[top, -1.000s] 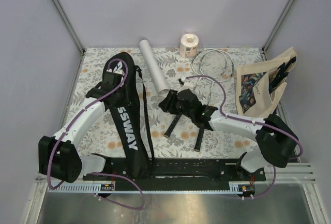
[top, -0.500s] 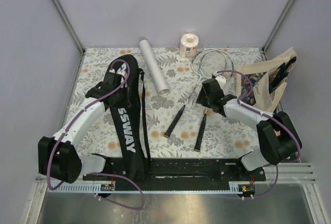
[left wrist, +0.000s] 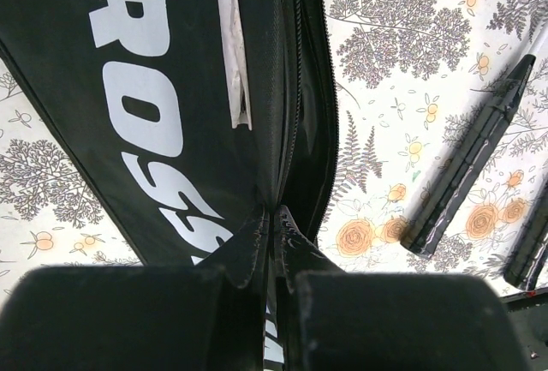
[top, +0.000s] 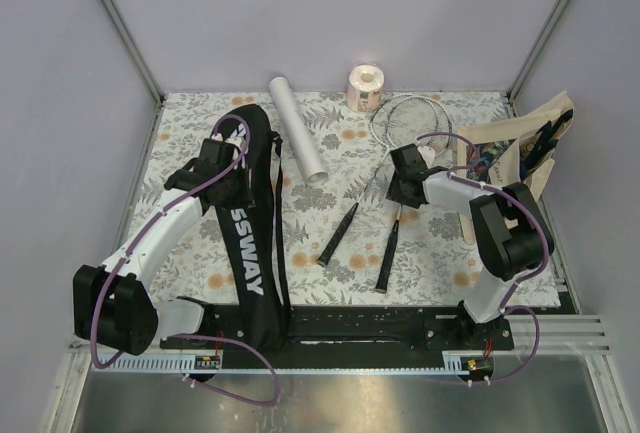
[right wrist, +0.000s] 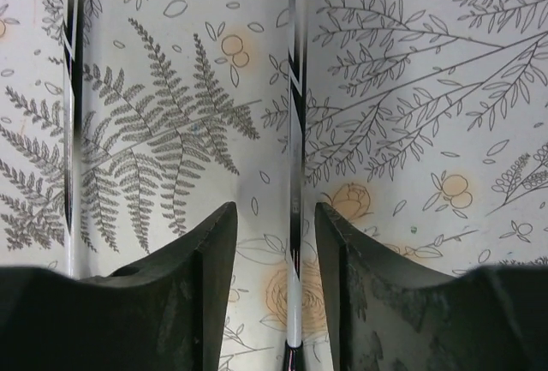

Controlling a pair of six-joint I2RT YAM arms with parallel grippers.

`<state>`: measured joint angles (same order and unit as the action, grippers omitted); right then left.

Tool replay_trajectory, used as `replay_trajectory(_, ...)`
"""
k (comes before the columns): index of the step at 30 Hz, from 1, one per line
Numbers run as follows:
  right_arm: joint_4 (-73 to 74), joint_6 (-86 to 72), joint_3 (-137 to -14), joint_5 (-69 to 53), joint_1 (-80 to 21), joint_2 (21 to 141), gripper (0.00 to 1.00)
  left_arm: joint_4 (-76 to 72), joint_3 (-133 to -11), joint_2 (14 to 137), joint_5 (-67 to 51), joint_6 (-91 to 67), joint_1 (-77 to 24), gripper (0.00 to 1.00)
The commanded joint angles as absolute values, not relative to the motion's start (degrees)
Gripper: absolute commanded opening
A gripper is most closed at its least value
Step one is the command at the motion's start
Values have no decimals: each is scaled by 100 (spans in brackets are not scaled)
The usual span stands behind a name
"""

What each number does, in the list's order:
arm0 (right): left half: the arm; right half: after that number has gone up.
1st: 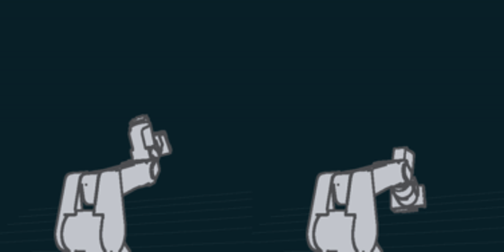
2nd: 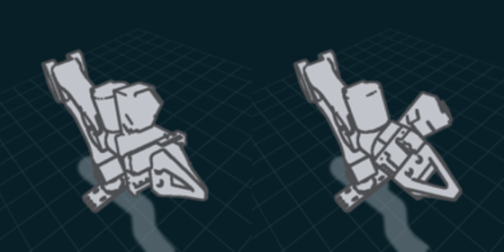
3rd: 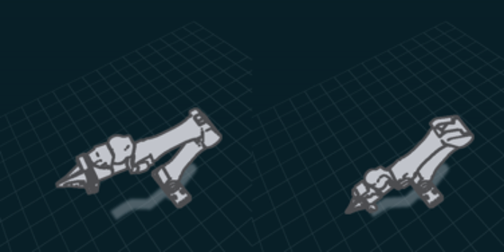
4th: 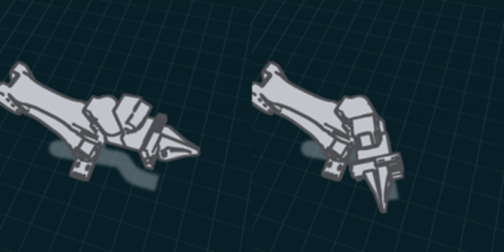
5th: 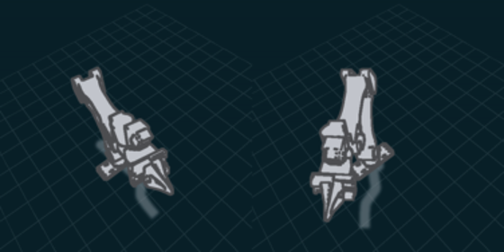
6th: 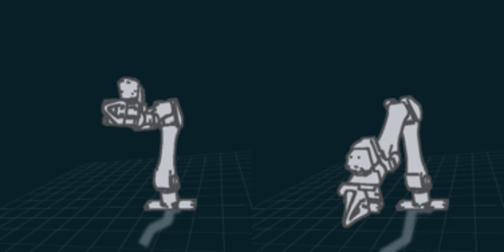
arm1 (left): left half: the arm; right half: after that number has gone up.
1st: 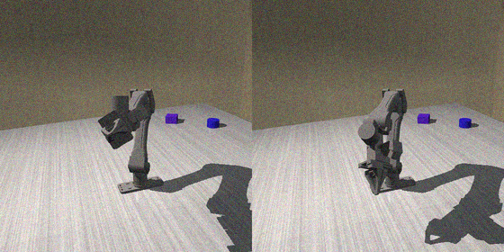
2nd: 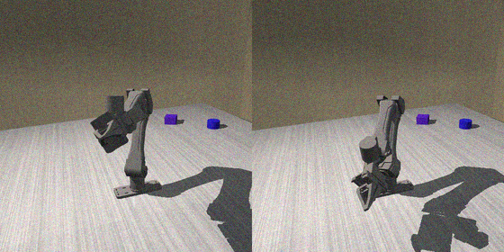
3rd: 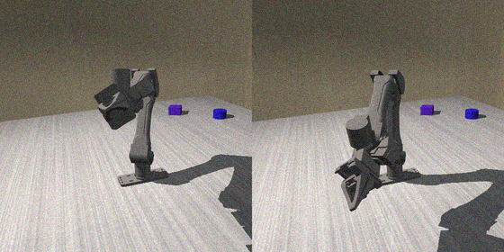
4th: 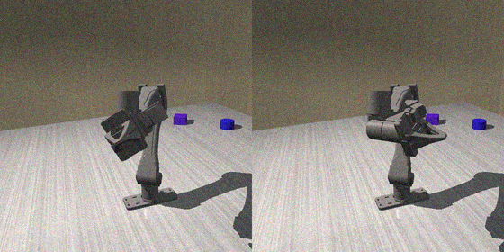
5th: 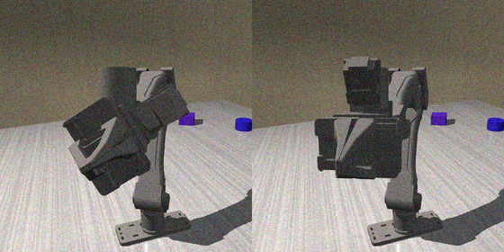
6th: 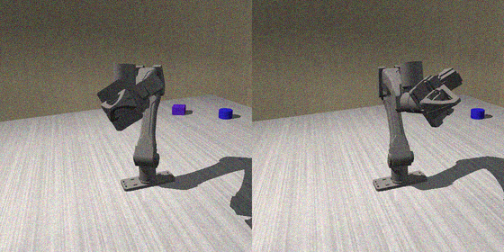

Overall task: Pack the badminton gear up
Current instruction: Pick up the racket from the center of the board.

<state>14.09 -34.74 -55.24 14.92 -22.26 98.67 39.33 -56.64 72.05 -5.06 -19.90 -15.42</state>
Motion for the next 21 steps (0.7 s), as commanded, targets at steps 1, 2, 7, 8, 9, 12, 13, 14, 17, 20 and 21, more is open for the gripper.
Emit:
replay_trajectory(1,1793,-3463,-5932,1406,-2188,10177,42,3595,-5730,7075,-694,-2144,-1416,0)
replay_trajectory(2,1802,-3463,-5941,1389,-2197,10213,32,3595,-5748,7101,-764,-2171,-1389,0)
replay_trajectory(7,1574,-3375,-5705,1441,-2188,9924,1,3612,-5844,7119,-748,-2259,-1292,0)
replay_trajectory(8,1573,-3384,-5626,1546,-2197,9740,0,3612,-5845,7110,-669,-2285,-1283,0)
replay_trajectory(9,1565,-3384,-5529,1616,-2197,9573,0,3586,-5853,7093,-624,-2294,-1248,0)
replay_trajectory(12,1538,-3349,-5248,1959,-2224,8905,0,3516,-5915,7163,-632,-2364,-1178,0)
replay_trajectory(13,1495,-3296,-5143,2021,-2250,8660,0,3516,-5967,7215,-685,-2373,-1160,0)
replay_trajectory(14,1459,-3226,-5063,2074,-2311,8422,0,3507,-6020,7277,-720,-2408,-1151,0)
replay_trajectory(17,1529,-3068,-4940,2372,-2644,7868,0,3384,-6056,7400,-817,-2513,-1143,0)
replay_trajectory(20,1722,-3006,-4939,2706,-3267,7446,0,3296,-6091,7488,-791,-2540,-1125,0)
replay_trajectory(21,1827,-2971,-4957,2803,-3548,7323,0,3287,-6126,7523,-791,-2540,-1108,0)
